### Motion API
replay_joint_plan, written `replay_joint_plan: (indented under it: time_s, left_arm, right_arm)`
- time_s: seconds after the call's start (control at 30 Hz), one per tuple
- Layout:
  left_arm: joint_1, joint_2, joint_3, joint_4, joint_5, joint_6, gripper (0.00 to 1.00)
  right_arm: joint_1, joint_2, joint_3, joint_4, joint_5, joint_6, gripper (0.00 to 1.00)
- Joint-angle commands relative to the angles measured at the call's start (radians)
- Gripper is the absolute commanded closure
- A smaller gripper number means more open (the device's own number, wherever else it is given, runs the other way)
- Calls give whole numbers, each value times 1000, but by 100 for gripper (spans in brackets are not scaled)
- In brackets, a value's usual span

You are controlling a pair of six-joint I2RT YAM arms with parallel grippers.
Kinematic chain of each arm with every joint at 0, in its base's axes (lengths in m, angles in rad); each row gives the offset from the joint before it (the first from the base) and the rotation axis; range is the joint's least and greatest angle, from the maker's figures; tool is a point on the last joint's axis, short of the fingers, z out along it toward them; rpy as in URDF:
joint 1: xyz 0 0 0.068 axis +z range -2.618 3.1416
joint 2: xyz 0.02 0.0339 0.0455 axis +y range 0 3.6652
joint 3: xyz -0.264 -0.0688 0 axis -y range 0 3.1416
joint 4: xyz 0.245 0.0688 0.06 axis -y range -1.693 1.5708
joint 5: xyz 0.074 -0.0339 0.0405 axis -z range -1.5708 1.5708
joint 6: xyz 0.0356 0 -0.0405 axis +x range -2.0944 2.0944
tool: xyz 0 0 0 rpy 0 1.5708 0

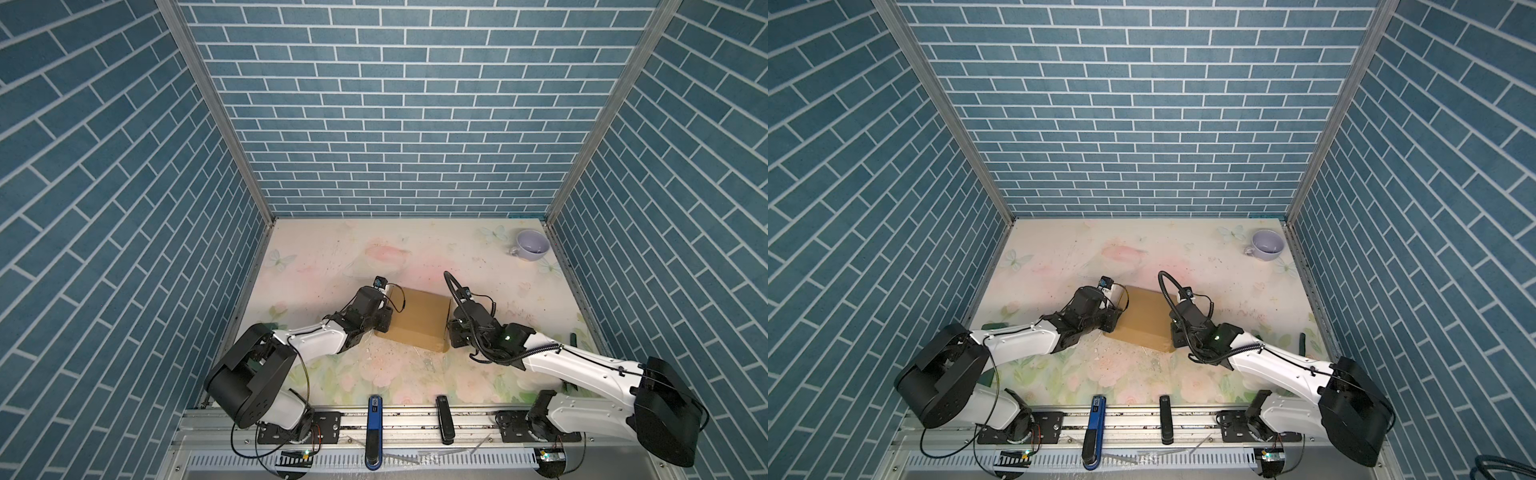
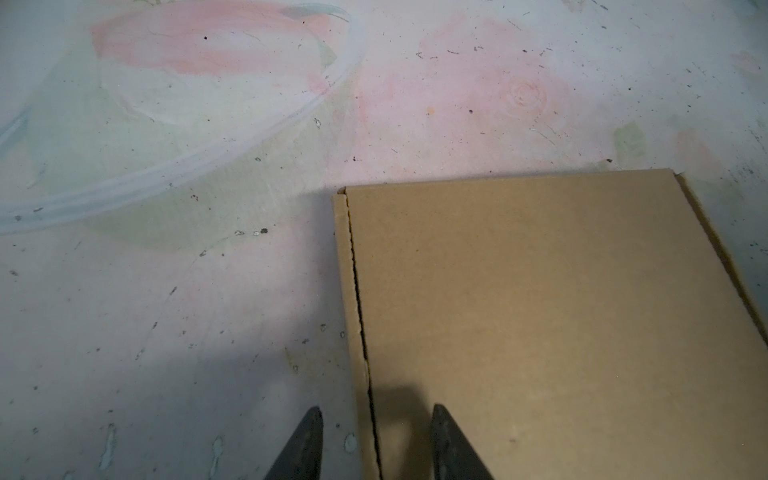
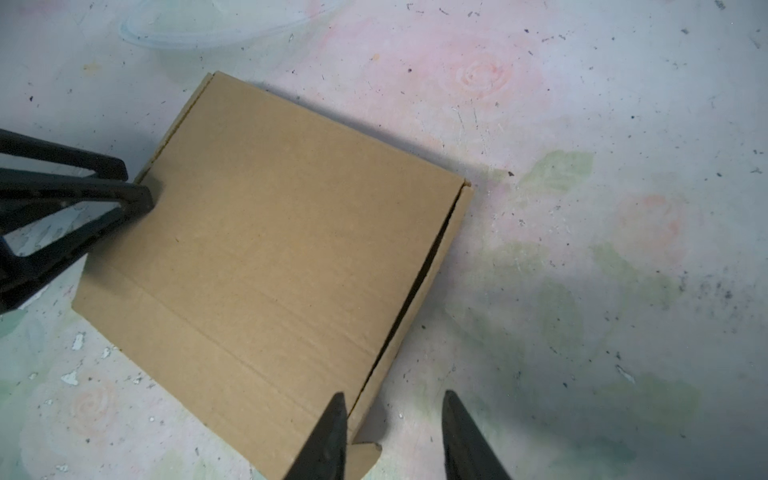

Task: Fold the paper box

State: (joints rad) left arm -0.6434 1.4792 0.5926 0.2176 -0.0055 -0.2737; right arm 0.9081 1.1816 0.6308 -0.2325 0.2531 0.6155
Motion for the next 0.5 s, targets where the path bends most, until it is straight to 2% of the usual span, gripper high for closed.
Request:
replay_joint_plan:
  time_s: [0.0,0.23,0.47]
  left_arm:
    - [7,18,-26,8,-8,4,57]
    - [4,33,-49,20,-12,-14,58]
    - [6,-76,2,-86,-20,-40,56]
  right_arm:
    - [-18,-4,-22,21,-30,56,61]
    - [-56,46,-18,50,-73,82,59]
    - [-99,68,-7,79,-125,93,58]
